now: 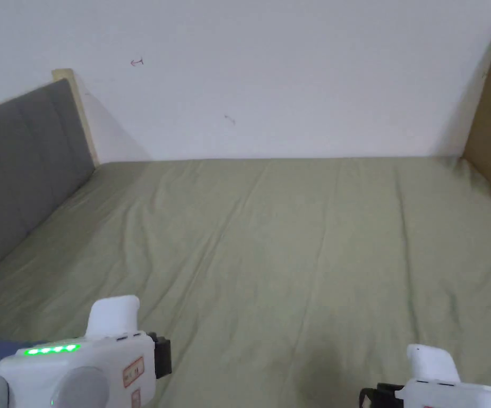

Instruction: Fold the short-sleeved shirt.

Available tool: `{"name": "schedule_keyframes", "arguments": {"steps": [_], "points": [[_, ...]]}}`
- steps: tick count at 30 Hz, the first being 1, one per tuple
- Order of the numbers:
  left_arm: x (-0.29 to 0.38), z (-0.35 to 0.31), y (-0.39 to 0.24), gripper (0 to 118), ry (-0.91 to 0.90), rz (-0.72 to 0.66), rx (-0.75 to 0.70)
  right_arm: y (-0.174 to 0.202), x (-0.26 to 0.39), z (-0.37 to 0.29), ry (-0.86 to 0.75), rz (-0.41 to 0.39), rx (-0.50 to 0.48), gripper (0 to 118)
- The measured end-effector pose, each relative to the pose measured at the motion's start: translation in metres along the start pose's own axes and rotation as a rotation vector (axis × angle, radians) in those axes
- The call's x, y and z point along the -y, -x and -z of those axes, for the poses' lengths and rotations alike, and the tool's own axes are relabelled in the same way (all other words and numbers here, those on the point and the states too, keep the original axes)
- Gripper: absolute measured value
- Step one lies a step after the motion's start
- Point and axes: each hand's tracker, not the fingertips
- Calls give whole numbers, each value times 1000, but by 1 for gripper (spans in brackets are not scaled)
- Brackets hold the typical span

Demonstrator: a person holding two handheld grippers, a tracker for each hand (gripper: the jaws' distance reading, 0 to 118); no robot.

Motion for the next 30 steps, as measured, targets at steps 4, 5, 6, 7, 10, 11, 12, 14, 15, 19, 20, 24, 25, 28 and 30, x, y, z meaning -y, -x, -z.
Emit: {"name": "schedule_keyframes", "arguments": {"steps": [4, 5, 6, 7, 10, 11, 12, 14, 15, 19, 20, 24, 25, 28, 30], "points": [[-3, -23, -38, 0, -85, 58, -6, 5, -11, -36, -161, -45, 61, 0], [-6, -29, -46, 0, -99, 80, -15, 7, -14, -45, -200, -55, 76, 0], [-7, -33, -52, 0, -136, 79, -20, 8, -16, -52, -231, -65, 82, 0], [-10, -39, -59, 0, -172, 96, -28, 10, -19, -52, -271, -78, 105, 0], [-17, -55, -74, 0, -239, 89, -31, 23, -30, -73, -401, -143, 185, 0], [-19, -62, -77, 0, -280, 70, -12, 32, -33, -83, -453, -167, 214, 0], [-20, -68, -82, 0, -336, 75, -20, 45, -34, -94, -502, -193, 243, 0], [-23, -79, -98, 0, -415, 132, -94, 62, -37, -110, -621, -245, 307, 0], [-23, -82, -103, 0, -461, 152, -121, 68, -39, -115, -656, -267, 331, 0], [-30, -90, -118, 0, -526, 173, -128, 87, -45, -126, -719, -323, 385, 0], [-31, -91, -120, 0, -531, 166, -128, 88, -46, -127, -724, -315, 379, 0], [-32, -91, -123, 0, -551, 148, -126, 89, -43, -128, -749, -294, 375, 0], [-31, -91, -122, 0, -559, 138, -120, 89, -43, -129, -753, -290, 376, 0], [-25, -89, -121, 5, -582, 145, -141, 87, -42, -130, -764, -283, 389, 3], [-22, -88, -120, 30, -602, 162, -153, 84, -43, -131, -770, -276, 400, 37]]}}
